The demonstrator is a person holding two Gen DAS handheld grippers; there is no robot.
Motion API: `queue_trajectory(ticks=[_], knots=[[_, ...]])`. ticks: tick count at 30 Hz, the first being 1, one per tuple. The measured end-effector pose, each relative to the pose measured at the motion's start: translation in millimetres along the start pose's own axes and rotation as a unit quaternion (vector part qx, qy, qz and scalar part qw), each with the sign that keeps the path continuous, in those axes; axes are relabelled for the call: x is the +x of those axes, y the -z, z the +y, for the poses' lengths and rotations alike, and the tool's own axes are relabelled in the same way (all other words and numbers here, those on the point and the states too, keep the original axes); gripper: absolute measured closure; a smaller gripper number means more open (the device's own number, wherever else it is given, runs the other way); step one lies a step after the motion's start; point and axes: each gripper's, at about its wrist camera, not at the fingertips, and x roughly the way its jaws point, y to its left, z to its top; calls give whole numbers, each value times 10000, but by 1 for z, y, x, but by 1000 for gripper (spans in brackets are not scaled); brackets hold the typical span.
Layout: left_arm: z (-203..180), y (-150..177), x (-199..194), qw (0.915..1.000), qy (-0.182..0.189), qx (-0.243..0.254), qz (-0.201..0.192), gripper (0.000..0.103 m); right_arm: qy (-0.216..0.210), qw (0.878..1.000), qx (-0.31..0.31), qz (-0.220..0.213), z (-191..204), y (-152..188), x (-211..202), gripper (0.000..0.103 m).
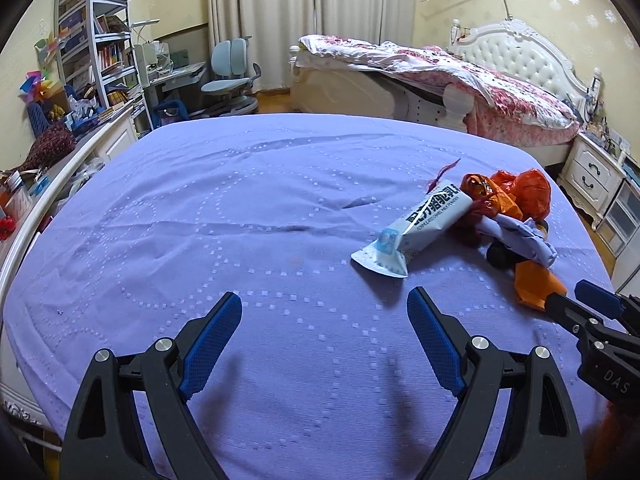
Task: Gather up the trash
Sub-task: 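Move both open grippers back over the remaining trash on the table, then grasp the orange wrapper with the right gripper while the left grasps the white milk-powder packet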
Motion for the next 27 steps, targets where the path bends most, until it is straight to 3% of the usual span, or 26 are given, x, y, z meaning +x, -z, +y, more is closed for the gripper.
queue_trajectory(ticks=[5,10,27], knots=[[4,-1,2,10000,25,-37,22,18,-47,9998,-110,172,15,-6,13,46],[4,0,3,9999,74,-49,64,18,38,9991,-309,280,24,-8,18,56],[1,2,2,9999,50,127,13,18,190,9992,-238,240,13,15,-2,58]])
